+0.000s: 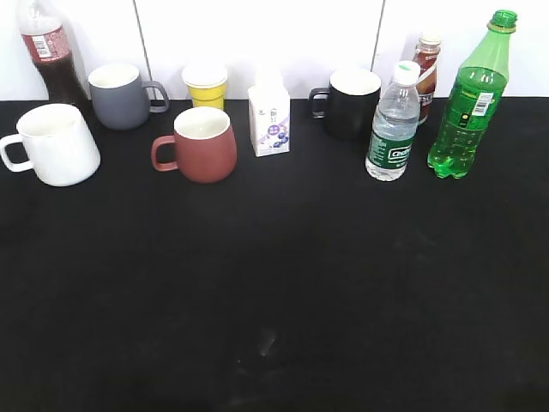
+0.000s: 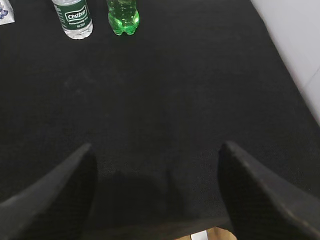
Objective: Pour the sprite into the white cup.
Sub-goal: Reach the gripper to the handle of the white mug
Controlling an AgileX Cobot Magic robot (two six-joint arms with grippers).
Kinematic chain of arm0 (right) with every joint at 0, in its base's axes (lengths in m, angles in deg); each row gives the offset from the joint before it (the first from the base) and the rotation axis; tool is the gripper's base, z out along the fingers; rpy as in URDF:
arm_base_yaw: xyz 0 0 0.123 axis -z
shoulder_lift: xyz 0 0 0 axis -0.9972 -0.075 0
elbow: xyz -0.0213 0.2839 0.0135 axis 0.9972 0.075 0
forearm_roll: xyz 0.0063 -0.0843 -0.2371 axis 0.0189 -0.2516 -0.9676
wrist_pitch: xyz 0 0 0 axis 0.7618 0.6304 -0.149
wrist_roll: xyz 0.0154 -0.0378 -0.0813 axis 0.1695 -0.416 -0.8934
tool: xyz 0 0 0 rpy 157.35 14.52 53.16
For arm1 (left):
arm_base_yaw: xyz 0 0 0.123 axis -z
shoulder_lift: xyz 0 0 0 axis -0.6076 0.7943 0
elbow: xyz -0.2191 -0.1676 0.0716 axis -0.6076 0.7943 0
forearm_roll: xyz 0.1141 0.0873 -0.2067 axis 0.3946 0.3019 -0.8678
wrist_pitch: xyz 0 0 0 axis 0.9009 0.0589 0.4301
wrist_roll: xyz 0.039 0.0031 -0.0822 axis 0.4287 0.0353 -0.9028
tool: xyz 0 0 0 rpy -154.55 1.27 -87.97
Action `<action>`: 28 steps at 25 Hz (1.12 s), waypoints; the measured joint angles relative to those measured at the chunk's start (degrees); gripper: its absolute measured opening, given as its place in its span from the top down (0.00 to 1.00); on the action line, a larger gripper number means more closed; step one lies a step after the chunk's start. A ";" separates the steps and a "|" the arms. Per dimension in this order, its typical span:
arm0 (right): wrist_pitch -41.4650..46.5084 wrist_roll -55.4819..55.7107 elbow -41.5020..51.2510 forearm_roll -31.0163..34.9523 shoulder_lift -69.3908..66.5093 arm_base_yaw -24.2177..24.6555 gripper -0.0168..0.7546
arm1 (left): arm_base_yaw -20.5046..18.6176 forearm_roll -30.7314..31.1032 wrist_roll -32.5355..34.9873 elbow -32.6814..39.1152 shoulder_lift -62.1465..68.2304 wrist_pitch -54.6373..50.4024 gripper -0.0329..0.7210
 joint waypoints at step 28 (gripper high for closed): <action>0.00 0.00 0.00 0.24 0.16 0.00 0.25 | -8.88 7.87 0.00 -31.74 43.15 14.59 0.43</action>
